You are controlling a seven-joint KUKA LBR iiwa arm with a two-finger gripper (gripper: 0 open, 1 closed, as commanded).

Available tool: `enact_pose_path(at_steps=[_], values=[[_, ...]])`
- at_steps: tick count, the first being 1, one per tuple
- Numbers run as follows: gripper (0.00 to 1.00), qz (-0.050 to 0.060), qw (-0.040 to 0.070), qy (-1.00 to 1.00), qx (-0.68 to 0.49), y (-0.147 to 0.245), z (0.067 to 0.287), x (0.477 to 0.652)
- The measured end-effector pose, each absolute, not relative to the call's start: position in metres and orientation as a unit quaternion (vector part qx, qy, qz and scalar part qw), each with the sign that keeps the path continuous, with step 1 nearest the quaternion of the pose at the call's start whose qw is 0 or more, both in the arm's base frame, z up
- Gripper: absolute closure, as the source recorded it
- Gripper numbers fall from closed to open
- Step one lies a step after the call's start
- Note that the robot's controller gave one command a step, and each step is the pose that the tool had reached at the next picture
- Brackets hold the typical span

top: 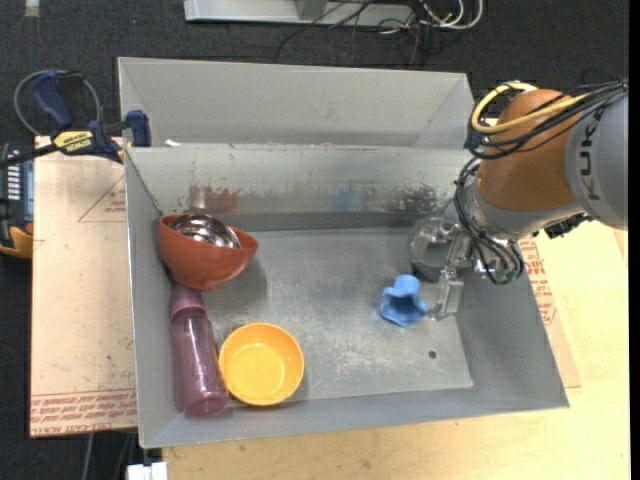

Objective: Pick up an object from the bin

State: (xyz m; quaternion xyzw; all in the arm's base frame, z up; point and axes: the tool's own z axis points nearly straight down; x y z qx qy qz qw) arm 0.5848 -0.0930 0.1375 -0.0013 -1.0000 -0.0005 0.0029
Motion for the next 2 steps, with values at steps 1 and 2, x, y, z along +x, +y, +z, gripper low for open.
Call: enact_pose_path(at_steps=[1,2], values=[[0.0,0.0,-0.001,-1.0,0.0,-0.092,0.142,0.586],[0.0,-0.001,0.001,-0.999,-0.048,-0.087,0.069,0.569]])
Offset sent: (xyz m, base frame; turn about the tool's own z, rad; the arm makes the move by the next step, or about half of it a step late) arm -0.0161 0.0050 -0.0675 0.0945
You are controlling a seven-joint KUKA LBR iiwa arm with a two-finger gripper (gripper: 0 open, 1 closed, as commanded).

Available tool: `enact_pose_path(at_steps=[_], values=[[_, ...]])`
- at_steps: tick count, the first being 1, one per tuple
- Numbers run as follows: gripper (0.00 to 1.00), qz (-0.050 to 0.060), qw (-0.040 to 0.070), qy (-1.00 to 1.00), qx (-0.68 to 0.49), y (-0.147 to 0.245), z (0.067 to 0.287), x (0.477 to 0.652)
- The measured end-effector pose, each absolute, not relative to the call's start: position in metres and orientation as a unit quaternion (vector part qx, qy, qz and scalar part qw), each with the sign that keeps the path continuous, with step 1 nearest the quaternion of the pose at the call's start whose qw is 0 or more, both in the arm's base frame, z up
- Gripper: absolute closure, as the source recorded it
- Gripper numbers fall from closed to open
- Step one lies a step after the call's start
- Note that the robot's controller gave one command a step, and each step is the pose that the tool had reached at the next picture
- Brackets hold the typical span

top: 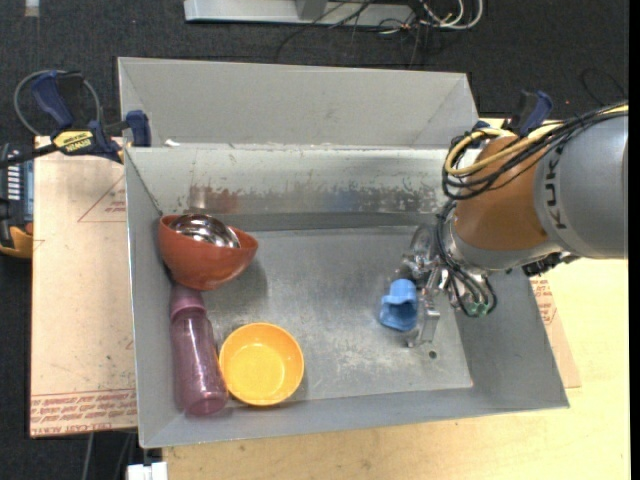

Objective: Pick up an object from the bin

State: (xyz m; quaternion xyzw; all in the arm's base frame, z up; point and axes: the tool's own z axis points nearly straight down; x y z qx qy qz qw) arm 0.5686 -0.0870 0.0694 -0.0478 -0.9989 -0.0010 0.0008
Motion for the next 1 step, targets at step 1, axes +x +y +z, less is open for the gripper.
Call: enact_pose_path(at_steps=[1], values=[[0.0,0.0,-0.007,-0.999,-0.039,-0.0738,0.0697,0.5687]])
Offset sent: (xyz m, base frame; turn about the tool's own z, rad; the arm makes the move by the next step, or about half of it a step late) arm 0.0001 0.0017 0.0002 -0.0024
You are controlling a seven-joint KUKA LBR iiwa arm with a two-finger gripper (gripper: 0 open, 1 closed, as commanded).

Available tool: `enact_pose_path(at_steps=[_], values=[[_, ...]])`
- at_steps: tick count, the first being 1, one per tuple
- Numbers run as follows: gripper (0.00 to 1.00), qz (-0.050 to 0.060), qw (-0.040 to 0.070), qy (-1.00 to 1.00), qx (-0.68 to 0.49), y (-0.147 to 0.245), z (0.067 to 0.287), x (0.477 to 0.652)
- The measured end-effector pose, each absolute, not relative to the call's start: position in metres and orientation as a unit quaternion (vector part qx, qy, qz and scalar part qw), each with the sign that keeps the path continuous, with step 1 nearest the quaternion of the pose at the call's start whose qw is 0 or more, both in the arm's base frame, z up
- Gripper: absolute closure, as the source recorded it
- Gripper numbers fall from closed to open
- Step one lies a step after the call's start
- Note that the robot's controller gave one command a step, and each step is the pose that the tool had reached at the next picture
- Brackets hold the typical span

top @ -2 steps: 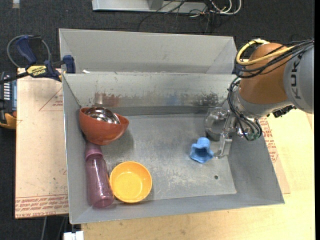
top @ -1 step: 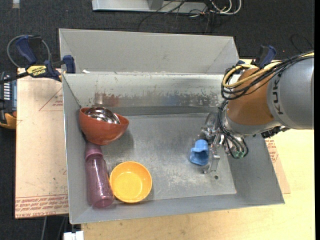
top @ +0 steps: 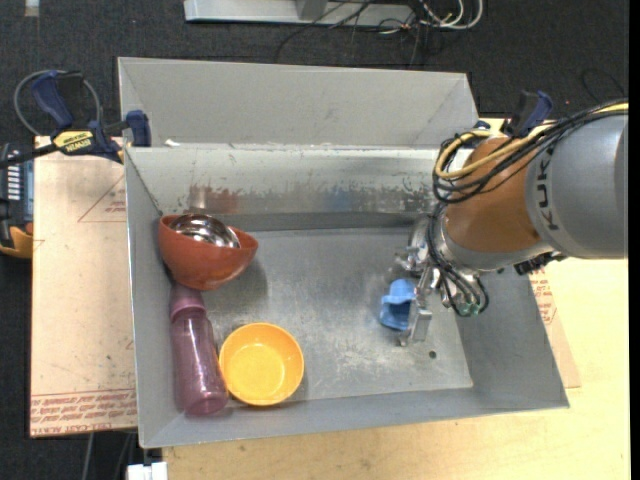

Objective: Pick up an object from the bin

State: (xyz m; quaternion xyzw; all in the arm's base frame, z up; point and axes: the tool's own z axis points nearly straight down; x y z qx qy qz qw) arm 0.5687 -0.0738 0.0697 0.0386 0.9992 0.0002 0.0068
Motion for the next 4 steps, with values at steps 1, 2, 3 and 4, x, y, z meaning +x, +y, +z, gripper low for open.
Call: enact_pose_path(at_steps=[1,2,3,4], values=[[0.0,0.001,0.002,0.999,0.047,-0.085,0.07,0.57],[0.0,0.001,0.007,0.999,0.04,-0.075,0.07,0.57],[1.0,0.0,0.006,0.998,0.067,-0.064,0.072,0.571],[1.0,0.0,0.006,0.998,0.067,-0.064,0.072,0.571]])
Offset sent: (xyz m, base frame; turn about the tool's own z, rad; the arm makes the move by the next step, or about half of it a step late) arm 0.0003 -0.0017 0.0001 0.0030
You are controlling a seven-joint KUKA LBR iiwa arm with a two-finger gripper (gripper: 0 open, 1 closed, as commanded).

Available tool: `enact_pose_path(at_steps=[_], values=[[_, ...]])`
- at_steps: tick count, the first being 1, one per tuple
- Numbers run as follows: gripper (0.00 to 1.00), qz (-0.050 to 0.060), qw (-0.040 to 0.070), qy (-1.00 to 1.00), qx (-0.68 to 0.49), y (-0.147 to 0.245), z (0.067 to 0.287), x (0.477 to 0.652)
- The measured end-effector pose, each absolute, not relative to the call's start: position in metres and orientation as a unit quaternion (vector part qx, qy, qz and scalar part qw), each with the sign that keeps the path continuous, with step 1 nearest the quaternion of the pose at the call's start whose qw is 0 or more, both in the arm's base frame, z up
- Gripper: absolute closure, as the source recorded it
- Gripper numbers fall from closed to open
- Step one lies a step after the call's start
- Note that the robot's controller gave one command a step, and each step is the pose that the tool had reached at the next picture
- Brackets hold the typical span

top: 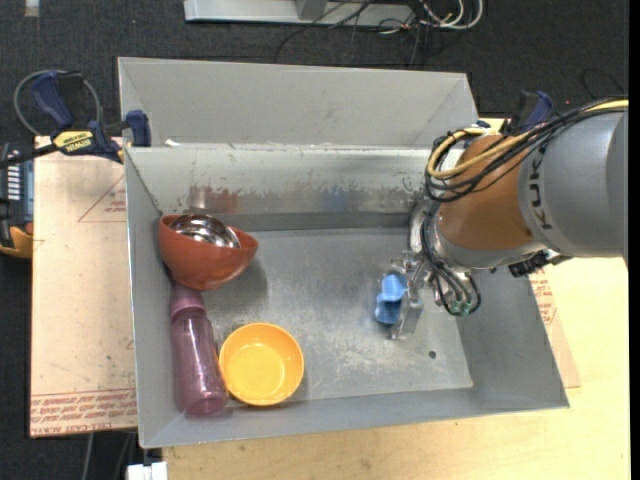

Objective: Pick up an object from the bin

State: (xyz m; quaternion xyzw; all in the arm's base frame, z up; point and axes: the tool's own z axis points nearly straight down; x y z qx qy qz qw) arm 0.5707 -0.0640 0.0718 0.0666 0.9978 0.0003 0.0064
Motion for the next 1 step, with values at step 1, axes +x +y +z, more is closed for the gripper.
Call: enact_pose_path(at_steps=[1], values=[[1.0,0.001,0.0,0.998,0.066,-0.063,0.0956,0.567]])
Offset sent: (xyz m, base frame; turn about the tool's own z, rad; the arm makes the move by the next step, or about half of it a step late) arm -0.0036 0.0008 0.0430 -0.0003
